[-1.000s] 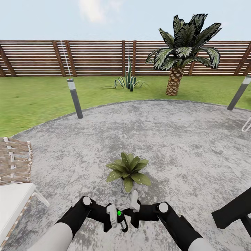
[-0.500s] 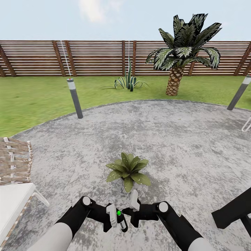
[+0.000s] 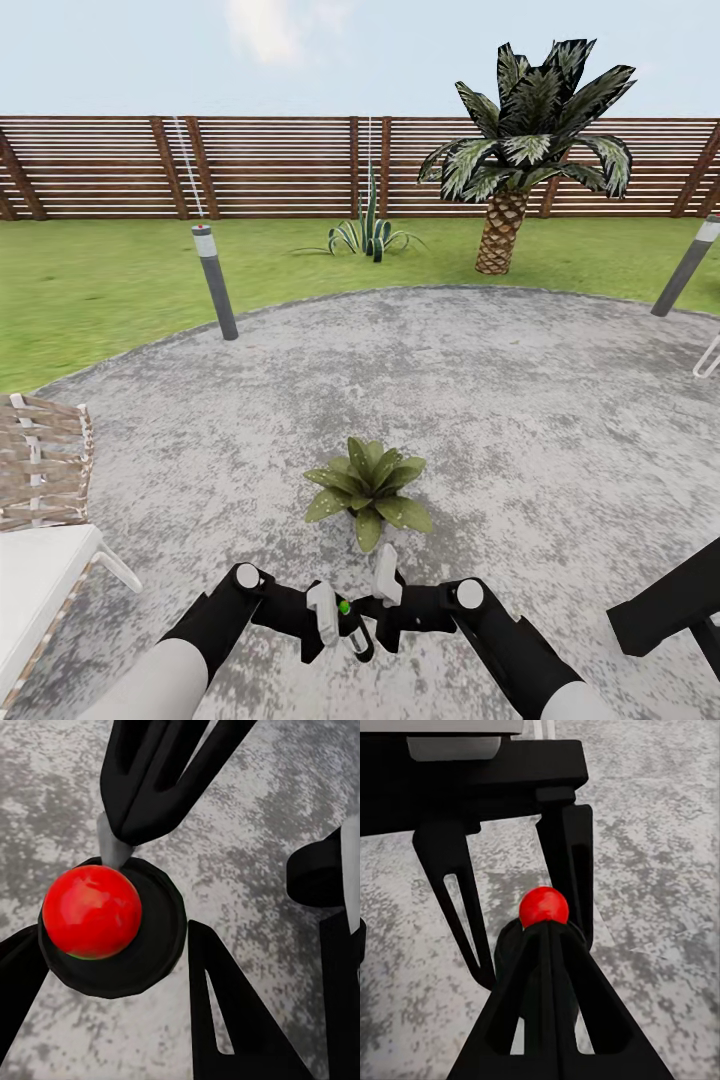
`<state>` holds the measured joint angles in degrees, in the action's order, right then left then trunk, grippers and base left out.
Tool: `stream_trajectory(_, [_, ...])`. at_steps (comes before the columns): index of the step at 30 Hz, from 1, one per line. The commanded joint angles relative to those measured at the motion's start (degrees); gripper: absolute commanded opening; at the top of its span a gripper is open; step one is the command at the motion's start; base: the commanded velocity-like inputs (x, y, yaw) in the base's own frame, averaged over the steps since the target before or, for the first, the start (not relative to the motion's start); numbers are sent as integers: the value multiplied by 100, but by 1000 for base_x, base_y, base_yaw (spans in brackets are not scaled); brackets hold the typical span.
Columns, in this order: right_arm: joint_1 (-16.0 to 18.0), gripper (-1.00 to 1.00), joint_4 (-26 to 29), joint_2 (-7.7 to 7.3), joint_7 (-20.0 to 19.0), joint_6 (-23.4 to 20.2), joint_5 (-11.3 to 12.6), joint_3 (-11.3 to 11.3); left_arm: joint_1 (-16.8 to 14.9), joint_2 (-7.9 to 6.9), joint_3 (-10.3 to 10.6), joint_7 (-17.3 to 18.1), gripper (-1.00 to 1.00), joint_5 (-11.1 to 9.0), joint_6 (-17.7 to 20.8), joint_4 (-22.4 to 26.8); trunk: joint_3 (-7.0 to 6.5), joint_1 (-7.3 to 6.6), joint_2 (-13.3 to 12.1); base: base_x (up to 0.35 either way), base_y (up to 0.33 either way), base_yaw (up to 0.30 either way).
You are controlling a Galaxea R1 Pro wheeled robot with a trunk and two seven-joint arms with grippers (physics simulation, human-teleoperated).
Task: Pick up the pesticide atomizer in the garden and spray insectifuge to fully cover both potted plants in the garden.
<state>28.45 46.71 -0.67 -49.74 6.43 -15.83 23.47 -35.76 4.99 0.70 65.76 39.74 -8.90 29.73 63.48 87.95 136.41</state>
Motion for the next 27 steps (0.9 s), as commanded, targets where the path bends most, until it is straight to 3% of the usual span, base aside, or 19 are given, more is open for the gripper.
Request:
stream_trajectory(1, [3, -100, 5, -4, 8, 57, -60, 8, -1, 2, -8, 5, -100, 44, -59, 7, 5, -1, 2, 0, 0, 0])
stream_trajectory(10, [3, -100, 8, -4, 8, 53, -60, 8, 14, -29, 4, 7, -100, 44, -64, 1, 5, -1, 2, 0, 0, 0])
stream_trajectory(15, [2, -100, 5, -11, 8, 56, -60, 9, 84, -435, 34, -2, -100, 127, -68, -2, 5, -1, 2, 0, 0, 0])
stream_trajectory(18, [3, -100, -2, -12, 10, 56, -60, 14, 87, -773, 39, -2, -100, 117, -70, -2, 5, -1, 2, 0, 0, 0])
stream_trajectory(23, [1, -100, -29, -13, 15, 60, -60, 21, 96, -1120, 40, -2, -100, 129, -88, -10, 5, -1, 2, 0, 0, 0])
stream_trajectory(25, [1, -100, -41, -19, 16, 60, -60, 27, 112, -1351, 37, -2, -100, 130, -99, -11, 5, -1, 2, 0, 0, 0])
stream_trajectory(26, [2, 100, -50, -24, 17, 60, -63, 27, 130, -1462, 36, -2, -100, 128, -101, -11, 5, -1, 2, 0, 0, 0])
stream_trajectory(27, [2, 100, -57, -26, 17, 61, -65, 27, 164, -1529, 36, -2, -100, 126, -104, -11, 5, -1, 2, 0, 0, 0])
